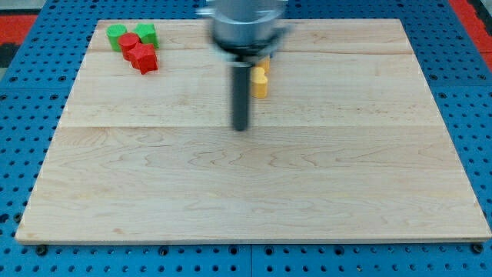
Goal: Place the green circle below the yellow heart
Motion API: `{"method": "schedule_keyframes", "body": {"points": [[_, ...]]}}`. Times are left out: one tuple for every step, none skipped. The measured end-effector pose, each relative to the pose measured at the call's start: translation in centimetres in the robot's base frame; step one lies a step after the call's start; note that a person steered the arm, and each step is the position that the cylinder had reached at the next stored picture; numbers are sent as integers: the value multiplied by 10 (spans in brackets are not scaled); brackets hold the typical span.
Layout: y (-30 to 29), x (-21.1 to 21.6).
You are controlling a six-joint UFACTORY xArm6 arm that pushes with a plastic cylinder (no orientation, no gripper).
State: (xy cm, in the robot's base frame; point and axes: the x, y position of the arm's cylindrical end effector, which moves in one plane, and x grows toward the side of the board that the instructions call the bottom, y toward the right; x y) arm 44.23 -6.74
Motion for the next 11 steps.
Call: {"method": "schedule_keyframes", "body": {"points": [[-129,-35],[-175,-116],[-208,-188],[-198,-244],[-181,-202],[-160,-131],[-142,-102],[-148,-101],[-160,-131],[-121,-110],[-78,-72]]}}
